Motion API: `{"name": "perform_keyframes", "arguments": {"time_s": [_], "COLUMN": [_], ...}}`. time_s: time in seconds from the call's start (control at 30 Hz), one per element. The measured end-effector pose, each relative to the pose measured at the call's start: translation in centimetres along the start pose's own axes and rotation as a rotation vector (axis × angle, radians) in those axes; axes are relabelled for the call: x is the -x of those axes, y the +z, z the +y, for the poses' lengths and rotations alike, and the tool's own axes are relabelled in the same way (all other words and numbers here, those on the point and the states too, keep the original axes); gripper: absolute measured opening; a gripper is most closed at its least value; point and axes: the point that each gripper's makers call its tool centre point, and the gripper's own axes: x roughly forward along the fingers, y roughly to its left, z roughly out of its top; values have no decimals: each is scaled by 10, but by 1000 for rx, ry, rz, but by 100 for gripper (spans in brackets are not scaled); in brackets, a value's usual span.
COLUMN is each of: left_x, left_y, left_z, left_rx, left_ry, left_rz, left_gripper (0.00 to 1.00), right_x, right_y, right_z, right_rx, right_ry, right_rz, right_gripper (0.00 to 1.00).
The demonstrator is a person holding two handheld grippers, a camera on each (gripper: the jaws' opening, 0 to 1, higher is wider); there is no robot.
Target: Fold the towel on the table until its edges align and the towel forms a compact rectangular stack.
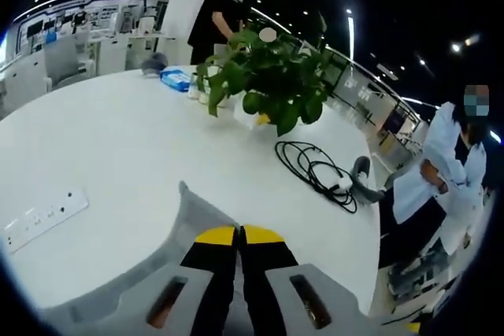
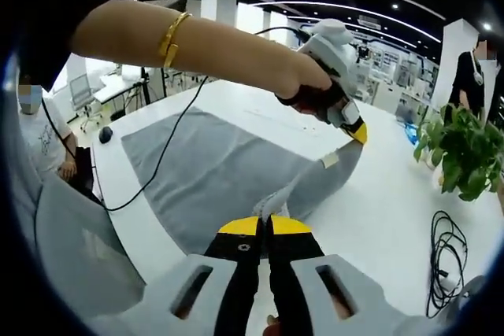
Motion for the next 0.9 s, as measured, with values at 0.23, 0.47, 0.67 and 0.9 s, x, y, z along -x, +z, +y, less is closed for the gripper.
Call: {"name": "perform_keyframes", "arguments": {"time_s": [0.23,0.47,0.67,0.9], "left_x": [16,32,49,74], "left_y": [8,12,13,12], "left_z": [5,9,15,26], "left_rx": [-9,-16,-23,-18], "left_ry": [10,20,33,45], "left_rz": [-30,-41,-50,-61], "left_gripper": [1,1,1,1], "right_x": [1,1,-1,-3], "right_y": [15,29,42,59], "right_z": [9,18,27,41], "right_rx": [21,35,51,75], "right_ry": [3,8,20,41], "right_rz": [-17,-38,-55,-78], "right_gripper": [0,0,0,0]}}
